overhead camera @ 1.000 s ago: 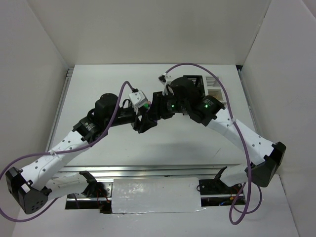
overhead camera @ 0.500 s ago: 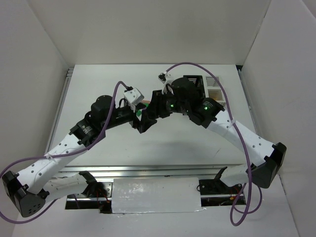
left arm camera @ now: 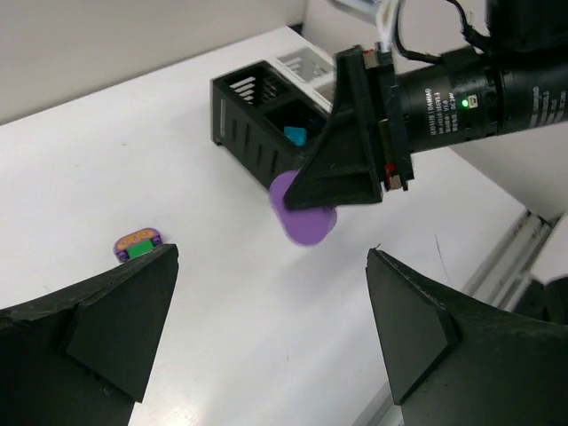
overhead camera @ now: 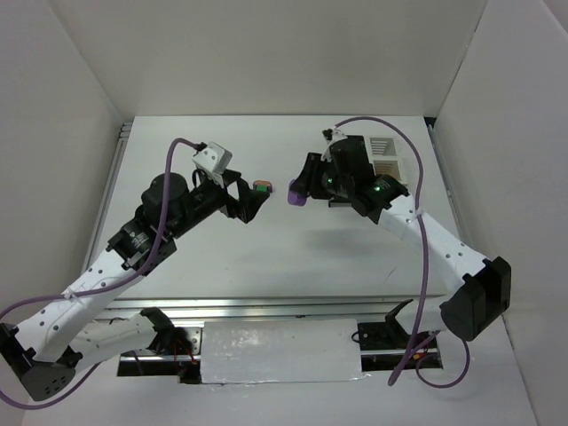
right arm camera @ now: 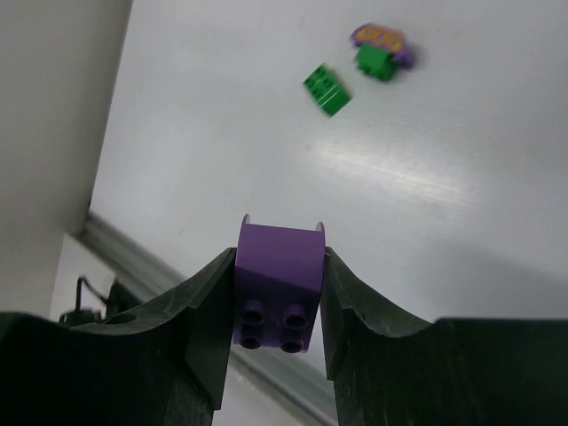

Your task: Sort the legos into containers by color

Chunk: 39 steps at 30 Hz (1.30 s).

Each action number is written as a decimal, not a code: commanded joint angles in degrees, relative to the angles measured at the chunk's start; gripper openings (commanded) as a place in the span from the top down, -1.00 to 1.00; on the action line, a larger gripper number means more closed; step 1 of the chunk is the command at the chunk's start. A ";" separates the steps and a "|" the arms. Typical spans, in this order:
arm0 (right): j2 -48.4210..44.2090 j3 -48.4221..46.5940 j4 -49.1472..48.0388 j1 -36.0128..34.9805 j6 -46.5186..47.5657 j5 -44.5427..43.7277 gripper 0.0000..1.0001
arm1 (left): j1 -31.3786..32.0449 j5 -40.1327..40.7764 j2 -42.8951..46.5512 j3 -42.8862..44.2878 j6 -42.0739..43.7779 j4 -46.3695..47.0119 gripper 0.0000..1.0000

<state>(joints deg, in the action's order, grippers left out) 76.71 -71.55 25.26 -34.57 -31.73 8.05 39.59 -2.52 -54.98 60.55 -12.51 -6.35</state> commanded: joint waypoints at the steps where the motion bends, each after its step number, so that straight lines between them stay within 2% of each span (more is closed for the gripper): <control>1: -1.04 1.14 -4.51 5.46 0.69 -7.85 1.00 | -0.04 8.48 1.10 4.65 -4.70 0.21 -0.99; 3: -0.51 1.85 -7.14 8.01 2.62 -11.90 1.00 | -0.13 13.66 0.67 6.58 -9.34 -2.77 -0.99; 4: 0.10 2.11 -9.59 9.07 5.42 -19.49 1.00 | -0.04 18.38 0.40 8.77 -11.02 -6.79 -0.99; 8: 4.32 1.25 -17.76 11.09 13.70 -39.20 1.00 | -0.04 21.42 -1.44 13.35 -15.17 -18.74 -0.99; 12: 10.73 -3.50 -23.32 15.49 16.69 -44.70 1.00 | -0.13 22.47 -1.19 12.58 -16.23 -28.44 -0.99; 17: 19.17 -9.83 -30.08 18.83 23.80 -52.15 1.00 | -0.13 23.44 4.43 2.04 -15.35 -31.18 -0.99; 21: 24.09 -12.91 -33.87 21.11 28.65 -52.88 1.00 | -0.04 23.36 8.31 -3.69 -14.47 -30.30 -0.99; 30: 30.08 -17.14 -32.11 24.46 27.60 -51.38 0.99 | 0.04 23.44 6.29 -3.25 -12.54 -30.56 -0.99; 32: 30.08 -15.47 -32.90 24.81 27.16 -52.00 0.92 | -0.04 23.44 6.20 -3.34 -12.36 -30.48 -0.99; 39: 31.57 -15.55 -31.41 26.57 25.40 -49.36 0.83 | -0.04 21.51 5.59 -3.51 -11.48 -29.77 -0.99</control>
<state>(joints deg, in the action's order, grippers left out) 107.26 -86.21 -4.29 -8.60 -5.26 -41.10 39.57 19.59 -49.17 55.61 -25.43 -37.74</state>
